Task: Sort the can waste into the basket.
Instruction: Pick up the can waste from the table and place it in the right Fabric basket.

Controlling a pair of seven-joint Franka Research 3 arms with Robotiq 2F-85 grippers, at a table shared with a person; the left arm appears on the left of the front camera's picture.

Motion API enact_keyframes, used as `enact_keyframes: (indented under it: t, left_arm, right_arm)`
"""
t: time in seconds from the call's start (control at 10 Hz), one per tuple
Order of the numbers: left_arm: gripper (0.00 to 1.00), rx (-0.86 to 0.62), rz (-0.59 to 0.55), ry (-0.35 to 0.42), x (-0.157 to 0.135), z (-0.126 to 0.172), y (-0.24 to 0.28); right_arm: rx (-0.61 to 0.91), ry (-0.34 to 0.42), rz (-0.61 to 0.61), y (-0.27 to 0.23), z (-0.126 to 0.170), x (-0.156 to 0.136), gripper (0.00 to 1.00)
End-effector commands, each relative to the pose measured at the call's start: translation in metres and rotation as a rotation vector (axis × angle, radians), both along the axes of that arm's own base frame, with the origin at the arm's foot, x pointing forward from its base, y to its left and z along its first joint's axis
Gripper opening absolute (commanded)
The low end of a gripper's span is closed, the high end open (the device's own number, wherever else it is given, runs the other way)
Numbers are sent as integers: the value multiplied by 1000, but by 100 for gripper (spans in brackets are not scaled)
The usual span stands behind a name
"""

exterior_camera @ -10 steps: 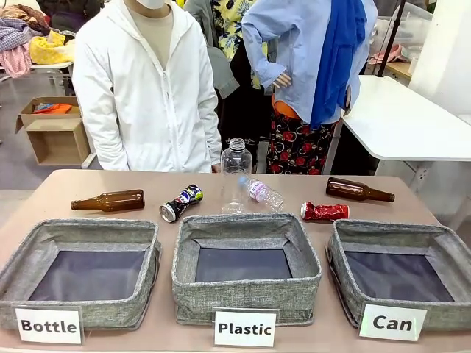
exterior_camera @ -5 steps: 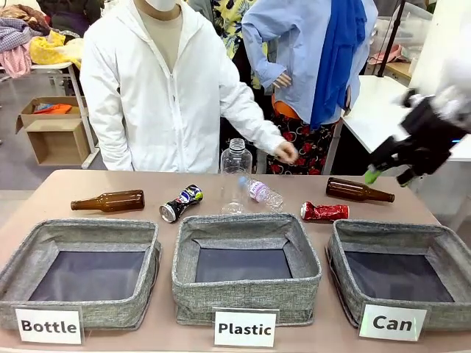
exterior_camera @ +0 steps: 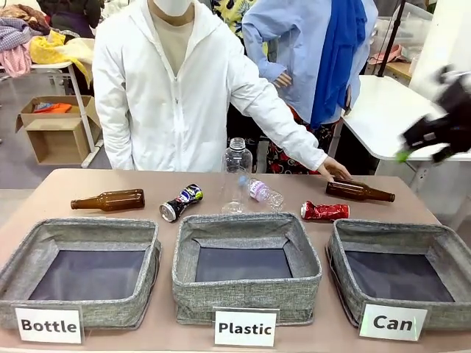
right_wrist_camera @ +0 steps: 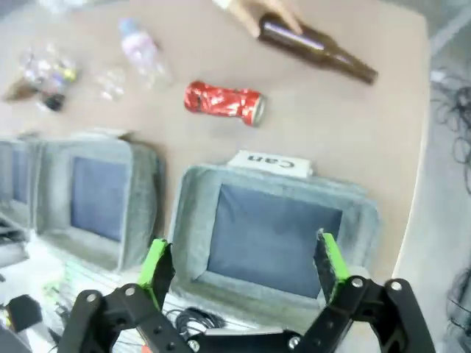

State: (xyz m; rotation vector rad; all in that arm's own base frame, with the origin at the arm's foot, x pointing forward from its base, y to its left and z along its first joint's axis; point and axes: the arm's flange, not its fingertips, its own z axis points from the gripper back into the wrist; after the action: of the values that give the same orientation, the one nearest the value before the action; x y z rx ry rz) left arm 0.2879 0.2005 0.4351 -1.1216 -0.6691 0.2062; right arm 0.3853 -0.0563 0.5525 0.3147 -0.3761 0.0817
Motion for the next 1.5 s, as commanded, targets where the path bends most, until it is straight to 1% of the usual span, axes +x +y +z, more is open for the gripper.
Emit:
enact_keyframes:
  t: [0.0, 0.1, 0.2, 0.3, 0.5, 0.6, 0.7, 0.9, 1.0, 1.2, 1.3, 1.4]
  left_arm:
    - [100, -8, -3, -32, 1, 0, 1]
    - [100, -8, -3, -32, 1, 0, 1]
    - [100, -8, -3, -32, 1, 0, 1]
    - [100, -8, -3, -32, 1, 0, 1]
    - [100, -8, -3, -32, 1, 0, 1]
    - [100, -8, -3, -32, 1, 0, 1]
    - [100, -8, -3, -32, 1, 0, 1]
    - [100, -8, -3, -32, 1, 0, 1]
    - [100, -8, -3, -32, 1, 0, 1]
    - [100, -8, -3, -32, 1, 0, 1]
    - [100, -8, -3, -32, 1, 0, 1]
    - [100, -8, -3, -32, 1, 0, 1]
  right_arm:
    - [185, -48, -68, -74, 1, -62, 100]
    - [318, -38, -58, -101, -10, -80, 100]
    - [462, -54, -55, -131, -29, -93, 100]
    - [531, -69, -81, -148, -45, -102, 100]
    - [616, -96, -166, -162, -68, -114, 100]
    - [637, -104, -184, -162, -75, -117, 100]
    - [633, -90, -183, -160, -78, -117, 100]
    - [559, -72, -176, -145, -69, -100, 100]
    - [475, -64, -157, -124, -57, -84, 100]
    - [237, -4, -19, -50, -32, -27, 100]
    - [110, 39, 34, -13, -28, 1, 100]
    - [-5, 78, 62, 23, -32, 29, 100]
